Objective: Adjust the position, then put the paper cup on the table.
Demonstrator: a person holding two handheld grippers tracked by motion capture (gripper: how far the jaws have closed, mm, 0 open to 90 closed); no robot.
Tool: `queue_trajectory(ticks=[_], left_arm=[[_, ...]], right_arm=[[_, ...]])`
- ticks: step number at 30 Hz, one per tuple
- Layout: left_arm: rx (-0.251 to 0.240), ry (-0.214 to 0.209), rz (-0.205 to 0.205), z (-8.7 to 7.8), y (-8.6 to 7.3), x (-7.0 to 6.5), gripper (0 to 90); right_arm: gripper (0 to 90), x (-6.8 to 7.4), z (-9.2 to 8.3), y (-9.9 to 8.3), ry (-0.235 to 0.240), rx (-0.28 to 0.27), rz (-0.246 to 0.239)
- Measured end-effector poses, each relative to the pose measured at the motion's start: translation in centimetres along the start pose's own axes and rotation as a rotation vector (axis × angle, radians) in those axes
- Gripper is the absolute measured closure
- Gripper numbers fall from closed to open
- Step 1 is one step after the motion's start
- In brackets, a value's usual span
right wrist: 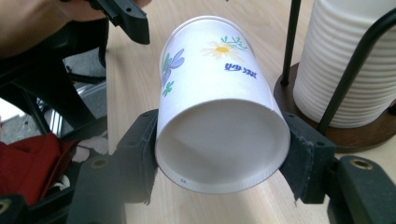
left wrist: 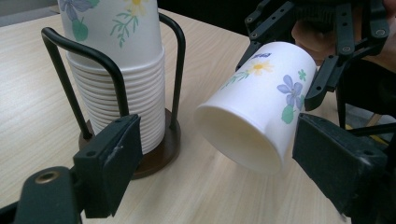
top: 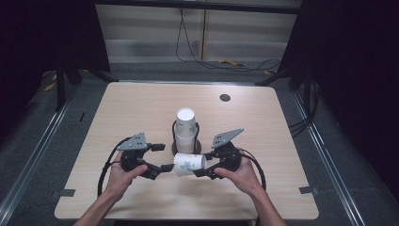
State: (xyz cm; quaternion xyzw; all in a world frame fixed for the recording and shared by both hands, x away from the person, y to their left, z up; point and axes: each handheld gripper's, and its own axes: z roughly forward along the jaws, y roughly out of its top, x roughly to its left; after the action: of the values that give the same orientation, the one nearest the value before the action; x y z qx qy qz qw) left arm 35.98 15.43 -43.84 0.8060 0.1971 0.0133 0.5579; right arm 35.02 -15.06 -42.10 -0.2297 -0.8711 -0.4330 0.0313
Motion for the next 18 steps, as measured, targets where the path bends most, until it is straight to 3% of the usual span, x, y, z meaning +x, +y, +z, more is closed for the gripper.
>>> queue_trajectory(ticks=[9, 12, 18], left_arm=[[-0.027, -0.012, -0.001, -0.25, 0.14, -0.14, 15.8], [-0.025, -0.017, 0.0, -0.17, 0.1, -0.19, 15.8], [-0.046, -0.02, -0.008, -0.56, 0.25, -0.26, 15.8]], right_arm=[[36.5, -0.06, -0.19, 0.01, 0.01, -0.053, 0.002], [36.6, -0.12, -0.15, 0.11, 0.034, -0.079, 0.011], [36.7, 0.04, 0.09, 0.16, 0.03, -0.088, 0.005]])
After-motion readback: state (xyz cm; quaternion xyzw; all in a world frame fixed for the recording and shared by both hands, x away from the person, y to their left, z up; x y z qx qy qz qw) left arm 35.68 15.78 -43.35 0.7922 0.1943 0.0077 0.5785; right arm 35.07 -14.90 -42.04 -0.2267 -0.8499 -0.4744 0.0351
